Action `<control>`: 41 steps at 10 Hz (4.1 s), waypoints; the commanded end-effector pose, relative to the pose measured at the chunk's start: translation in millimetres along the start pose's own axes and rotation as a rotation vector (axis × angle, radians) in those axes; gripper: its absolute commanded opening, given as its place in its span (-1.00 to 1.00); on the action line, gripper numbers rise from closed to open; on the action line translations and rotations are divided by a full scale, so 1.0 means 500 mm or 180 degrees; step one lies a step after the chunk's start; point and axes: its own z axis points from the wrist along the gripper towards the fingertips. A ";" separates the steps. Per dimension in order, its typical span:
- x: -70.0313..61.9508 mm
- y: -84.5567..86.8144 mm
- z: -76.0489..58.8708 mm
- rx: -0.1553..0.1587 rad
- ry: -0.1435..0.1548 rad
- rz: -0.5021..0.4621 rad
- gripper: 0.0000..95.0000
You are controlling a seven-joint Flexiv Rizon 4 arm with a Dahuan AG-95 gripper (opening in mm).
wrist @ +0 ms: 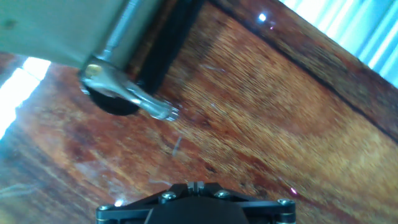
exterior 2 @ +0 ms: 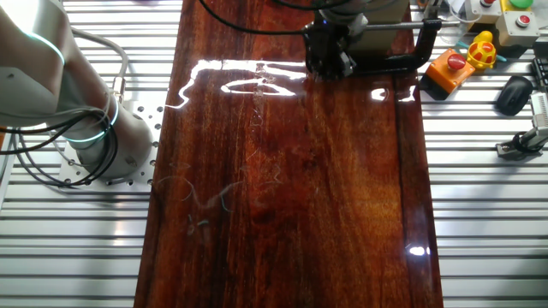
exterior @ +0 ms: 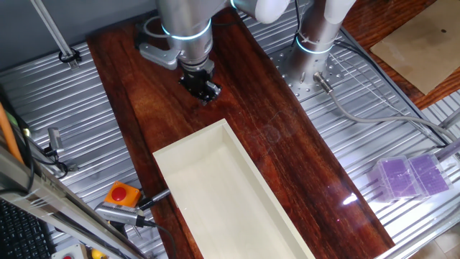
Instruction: Turn on the water tap
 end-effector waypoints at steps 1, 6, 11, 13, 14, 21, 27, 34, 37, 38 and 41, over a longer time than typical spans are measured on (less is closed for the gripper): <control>-0.038 0.028 -0.006 -0.0021 0.0068 0.0230 -1.00; -0.091 0.072 0.005 -0.0001 0.0080 0.0315 -1.00; -0.091 0.072 0.005 -0.0039 0.0071 0.0252 -1.00; -0.086 0.075 0.006 -0.0049 0.0063 0.0322 -1.00; -0.086 0.075 0.007 -0.0077 0.0043 0.0358 -1.00; -0.130 0.082 0.007 -0.0103 0.0039 0.0473 -1.00; -0.167 0.076 -0.004 -0.0104 0.0059 0.0492 -1.00; -0.196 0.067 -0.003 -0.0081 0.0029 0.0437 -1.00; -0.208 0.059 0.007 -0.0083 0.0011 0.0439 -1.00; -0.212 0.057 0.011 -0.0083 0.0008 0.0442 -1.00; -0.228 0.053 0.013 -0.0096 -0.0004 0.0457 -1.00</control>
